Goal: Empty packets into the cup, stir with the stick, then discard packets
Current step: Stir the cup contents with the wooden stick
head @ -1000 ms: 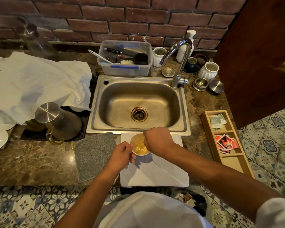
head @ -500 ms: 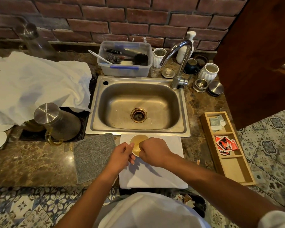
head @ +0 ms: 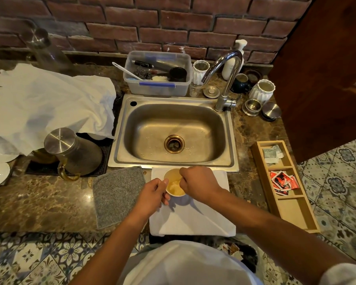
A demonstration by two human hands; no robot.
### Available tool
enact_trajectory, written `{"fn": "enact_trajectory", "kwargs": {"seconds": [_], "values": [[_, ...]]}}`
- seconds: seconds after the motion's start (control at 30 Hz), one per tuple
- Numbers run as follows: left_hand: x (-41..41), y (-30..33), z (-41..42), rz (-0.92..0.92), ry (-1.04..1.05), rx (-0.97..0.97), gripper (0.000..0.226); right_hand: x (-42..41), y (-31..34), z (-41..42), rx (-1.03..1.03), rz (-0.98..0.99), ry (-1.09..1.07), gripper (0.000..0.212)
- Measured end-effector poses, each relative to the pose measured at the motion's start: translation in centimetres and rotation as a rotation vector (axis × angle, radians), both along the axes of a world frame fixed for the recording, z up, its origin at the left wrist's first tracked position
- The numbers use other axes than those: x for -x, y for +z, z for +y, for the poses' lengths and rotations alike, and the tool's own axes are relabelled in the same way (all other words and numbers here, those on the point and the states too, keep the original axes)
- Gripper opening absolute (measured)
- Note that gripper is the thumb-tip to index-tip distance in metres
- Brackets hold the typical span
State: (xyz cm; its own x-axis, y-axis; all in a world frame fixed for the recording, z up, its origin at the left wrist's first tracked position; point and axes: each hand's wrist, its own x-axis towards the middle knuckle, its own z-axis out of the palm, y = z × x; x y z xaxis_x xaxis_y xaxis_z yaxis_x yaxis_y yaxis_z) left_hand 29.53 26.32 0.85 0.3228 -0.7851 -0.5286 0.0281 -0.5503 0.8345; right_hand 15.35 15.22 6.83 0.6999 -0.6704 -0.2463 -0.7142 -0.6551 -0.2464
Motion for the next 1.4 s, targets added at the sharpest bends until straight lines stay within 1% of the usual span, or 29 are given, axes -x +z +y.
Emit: {"fn": "enact_trajectory", "kwargs": {"seconds": [0.23, 0.43, 0.67, 0.8, 0.87, 0.93, 1.1, 1.27, 1.4], "values": [[0.1, 0.3, -0.1, 0.014, -0.001, 0.006, 0.038, -0.1, 0.5, 1.5, -0.08, 0.107, 0.059, 0.024], [0.0, 0.4, -0.1, 0.015, -0.012, -0.003, 0.041, -0.4, 0.5, 2.1, -0.105, 0.046, -0.026, 0.022], [0.0, 0.4, -0.1, 0.012, -0.012, -0.002, 0.038, 0.5, -0.5, 1.1, 0.006, -0.02, -0.067, 0.024], [0.0, 0.5, 0.0, 0.012, -0.009, 0.0, 0.038, 0.7, -1.0, 1.5, 0.051, -0.012, -0.037, 0.031], [0.0, 0.5, 0.0, 0.015, -0.007, 0.0, 0.038, 0.5, -1.0, 1.7, 0.069, -0.008, -0.045, 0.03], [0.0, 0.6, 0.0, 0.016, -0.006, 0.004, 0.037, 0.5, -1.0, 2.0, 0.063, 0.005, -0.068, 0.027], [0.1, 0.5, 0.0, 0.016, -0.003, 0.013, 0.038, 0.4, -0.8, 2.7, 0.015, 0.048, -0.088, 0.028], [0.0, 0.3, -0.2, 0.028, 0.003, 0.016, 0.037, -0.2, -0.8, 3.5, -0.057, 0.004, -0.114, 0.025], [0.0, 0.3, -0.2, 0.018, -0.006, 0.017, 0.036, -0.2, -1.0, 3.5, -0.035, -0.004, -0.156, 0.025]]}}
